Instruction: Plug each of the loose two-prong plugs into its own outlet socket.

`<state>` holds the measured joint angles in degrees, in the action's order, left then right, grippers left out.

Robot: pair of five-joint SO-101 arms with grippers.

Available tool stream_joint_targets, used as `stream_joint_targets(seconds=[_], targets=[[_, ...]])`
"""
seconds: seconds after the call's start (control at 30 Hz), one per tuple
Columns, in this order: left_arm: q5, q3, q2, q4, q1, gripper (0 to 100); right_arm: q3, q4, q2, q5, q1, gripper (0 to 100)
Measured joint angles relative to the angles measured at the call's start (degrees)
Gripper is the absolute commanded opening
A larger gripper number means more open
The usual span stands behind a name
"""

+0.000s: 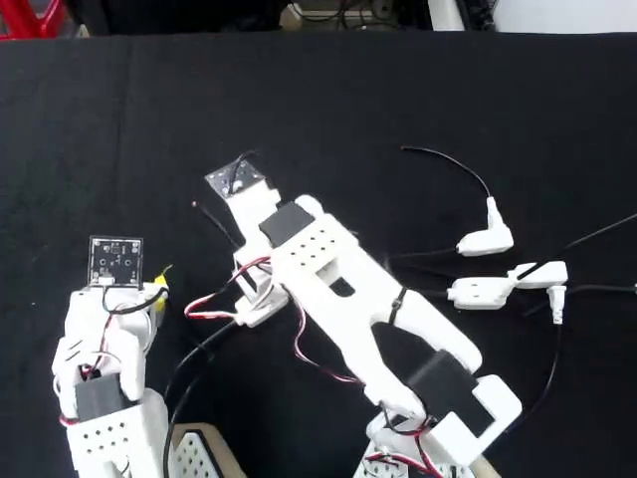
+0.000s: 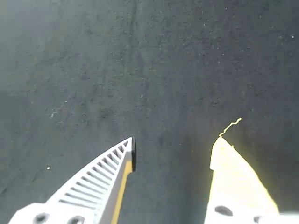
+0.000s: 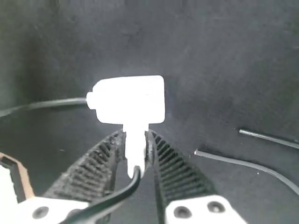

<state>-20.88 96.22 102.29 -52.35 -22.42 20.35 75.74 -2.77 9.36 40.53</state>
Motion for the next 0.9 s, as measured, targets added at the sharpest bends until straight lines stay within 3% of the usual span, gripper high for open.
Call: stream_joint_targets(seconds=[0.9], targets=[[0.00, 0.09, 0.18, 0.00, -0.44, 27, 0.53, -5.98, 5.01, -1.41, -1.93, 1.2]])
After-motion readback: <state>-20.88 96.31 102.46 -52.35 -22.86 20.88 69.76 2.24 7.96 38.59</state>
